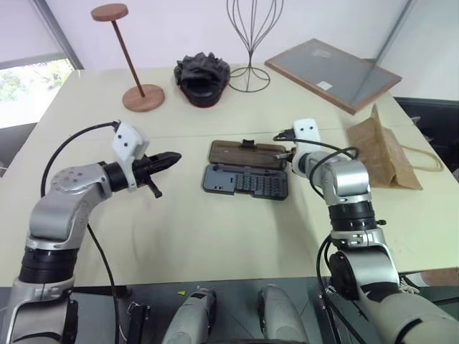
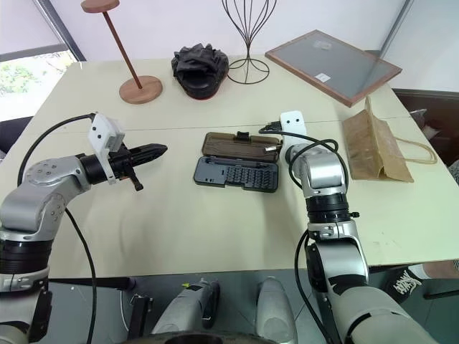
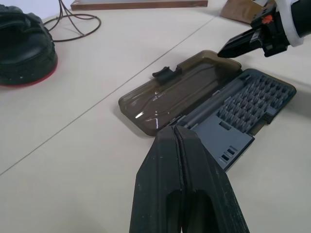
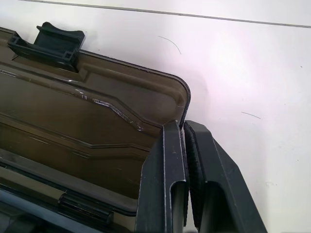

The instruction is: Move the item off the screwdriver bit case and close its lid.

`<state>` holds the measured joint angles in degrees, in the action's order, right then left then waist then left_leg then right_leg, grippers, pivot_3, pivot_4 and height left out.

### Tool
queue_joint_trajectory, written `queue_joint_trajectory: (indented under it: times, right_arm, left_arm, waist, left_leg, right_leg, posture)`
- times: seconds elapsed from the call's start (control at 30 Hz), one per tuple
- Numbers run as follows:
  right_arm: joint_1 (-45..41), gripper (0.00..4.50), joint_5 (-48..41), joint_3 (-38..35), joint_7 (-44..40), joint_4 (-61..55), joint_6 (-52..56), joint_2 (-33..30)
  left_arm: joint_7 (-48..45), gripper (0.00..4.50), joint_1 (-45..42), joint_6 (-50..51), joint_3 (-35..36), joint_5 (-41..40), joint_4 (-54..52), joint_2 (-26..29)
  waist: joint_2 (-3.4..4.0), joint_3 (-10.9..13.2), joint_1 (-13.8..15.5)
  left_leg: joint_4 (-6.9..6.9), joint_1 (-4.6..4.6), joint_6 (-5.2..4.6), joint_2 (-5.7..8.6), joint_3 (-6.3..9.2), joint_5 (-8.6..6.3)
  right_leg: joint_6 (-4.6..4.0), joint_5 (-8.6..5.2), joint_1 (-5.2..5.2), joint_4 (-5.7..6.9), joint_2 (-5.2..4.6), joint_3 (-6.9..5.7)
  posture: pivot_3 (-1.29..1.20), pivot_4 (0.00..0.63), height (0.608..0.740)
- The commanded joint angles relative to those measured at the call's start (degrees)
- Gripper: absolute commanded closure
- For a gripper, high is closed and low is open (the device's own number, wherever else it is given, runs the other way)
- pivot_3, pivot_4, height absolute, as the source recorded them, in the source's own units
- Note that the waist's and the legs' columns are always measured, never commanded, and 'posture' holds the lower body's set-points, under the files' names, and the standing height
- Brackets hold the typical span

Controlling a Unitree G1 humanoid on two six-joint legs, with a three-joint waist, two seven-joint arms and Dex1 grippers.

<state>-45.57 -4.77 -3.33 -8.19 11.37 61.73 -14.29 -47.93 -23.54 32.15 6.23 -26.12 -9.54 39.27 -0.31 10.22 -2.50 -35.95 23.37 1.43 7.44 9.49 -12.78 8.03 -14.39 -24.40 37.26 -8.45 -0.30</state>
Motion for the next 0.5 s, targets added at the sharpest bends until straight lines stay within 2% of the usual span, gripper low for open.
queue_joint_trajectory:
  times: [0.03,0.33,0.43,0.5]
  right_arm:
    - [0.92,4.41,-0.83,0.3,-0.29,-1.48,2.92,0.93]
    - [0.62,4.41,-1.21,1.38,-1.6,-0.54,4.69,1.41]
    - [0.54,3.54,-0.74,2.03,-1.62,-0.02,4.47,1.37]
    - [0.4,2.56,-0.43,2.32,-1.68,0.59,4.08,1.38]
  left_arm:
    - [0.07,4.5,-1.27,-1.1,0.69,0.18,-0.7,0.51]
    - [0.32,4.5,-1.12,-1.32,0.19,0.68,-0.78,-0.02]
    - [0.4,4.5,-1.1,-1.26,0.16,0.71,-0.86,-0.02]
    - [0.41,4.5,-1.08,-1.23,0.15,0.71,-0.9,-0.01]
  waist:
    - [0.0,0.0,0.0]
    - [0.0,0.0,-0.03]
    - [0.0,0.0,-0.07]
    - [-0.01,-0.01,-0.06]
  left_leg:
    - [0.01,0.0,0.0,0.0,0.0,0.0]
    - [0.01,0.0,0.0,0.0,0.0,0.0]
    - [0.01,0.0,0.0,-0.01,0.0,0.0]
    - [0.02,-0.01,0.0,-0.01,-0.01,0.0]
  right_leg:
    - [0.0,0.0,0.0,0.0,0.0,0.0]
    - [0.0,0.0,0.0,-0.01,0.0,0.0]
    - [0.0,0.0,0.0,-0.01,0.01,0.0]
    - [0.0,0.0,-0.02,0.0,0.01,0.0]
  posture:
    - [0.0,0.15,0.734]
    - [0.0,0.15,0.734]
    - [0.0,0.15,0.734]
    - [0.0,0.15,0.734]
